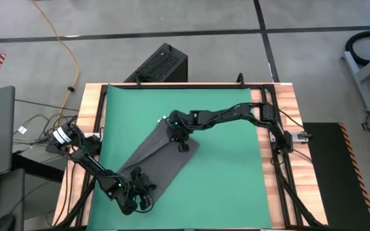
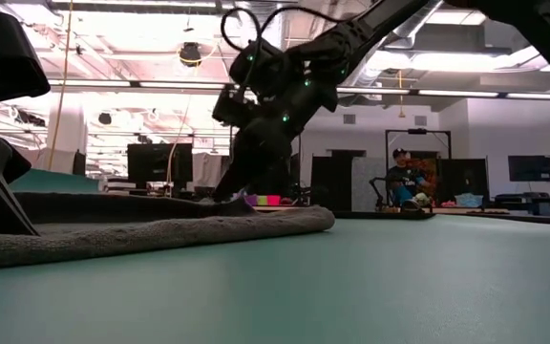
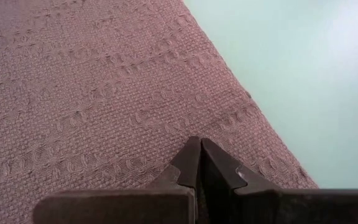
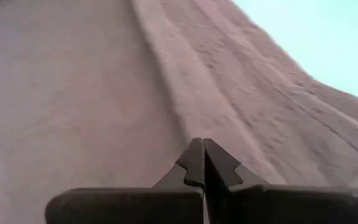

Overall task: Roll towel into tight, uniform cylinder
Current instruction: Roll the gray towel

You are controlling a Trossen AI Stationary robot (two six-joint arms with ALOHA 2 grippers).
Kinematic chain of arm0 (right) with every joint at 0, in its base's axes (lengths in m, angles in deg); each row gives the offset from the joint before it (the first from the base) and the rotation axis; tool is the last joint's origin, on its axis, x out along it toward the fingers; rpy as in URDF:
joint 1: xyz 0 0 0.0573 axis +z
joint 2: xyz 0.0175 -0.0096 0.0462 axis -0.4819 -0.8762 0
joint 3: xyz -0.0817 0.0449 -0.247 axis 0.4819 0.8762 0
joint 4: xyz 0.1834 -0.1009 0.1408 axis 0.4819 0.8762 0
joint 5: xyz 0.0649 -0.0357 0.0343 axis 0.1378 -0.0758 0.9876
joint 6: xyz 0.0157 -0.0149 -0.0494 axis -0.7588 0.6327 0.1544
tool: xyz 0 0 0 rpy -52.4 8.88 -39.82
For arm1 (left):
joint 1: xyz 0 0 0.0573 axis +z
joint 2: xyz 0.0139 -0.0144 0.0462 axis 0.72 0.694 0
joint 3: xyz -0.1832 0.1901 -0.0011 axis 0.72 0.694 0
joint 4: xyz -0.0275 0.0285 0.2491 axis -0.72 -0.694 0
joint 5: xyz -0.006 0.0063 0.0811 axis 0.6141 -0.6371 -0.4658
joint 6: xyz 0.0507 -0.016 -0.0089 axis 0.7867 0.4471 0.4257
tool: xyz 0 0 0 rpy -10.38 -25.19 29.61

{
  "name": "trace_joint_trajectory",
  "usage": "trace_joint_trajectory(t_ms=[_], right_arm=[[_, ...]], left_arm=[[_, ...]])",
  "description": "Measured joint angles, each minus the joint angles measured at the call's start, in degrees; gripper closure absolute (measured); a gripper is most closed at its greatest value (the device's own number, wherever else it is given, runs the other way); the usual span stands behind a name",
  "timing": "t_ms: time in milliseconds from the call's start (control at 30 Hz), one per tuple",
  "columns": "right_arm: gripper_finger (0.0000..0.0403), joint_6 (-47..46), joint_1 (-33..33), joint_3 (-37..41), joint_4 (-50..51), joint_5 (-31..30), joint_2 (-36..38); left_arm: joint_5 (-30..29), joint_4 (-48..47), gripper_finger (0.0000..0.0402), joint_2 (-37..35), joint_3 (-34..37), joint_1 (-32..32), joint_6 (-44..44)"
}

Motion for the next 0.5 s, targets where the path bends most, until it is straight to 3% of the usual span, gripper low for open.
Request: trace_joint_trajectory(t_ms=[233, 500], right_arm=[[0.0388, -0.73, -3.76, 0.03, -3.96, -3.77, -0.05], [0.0388, -7.87, -6.12, -0.06, -8.64, 4.52, 3.92]], left_arm=[[-0.04, 0.04, 0.0401, 0.00, 0.02, 0.11, -0.09], [-0.25, 0.11, 0.0401, 0.00, 0.02, 0.13, -0.07]])
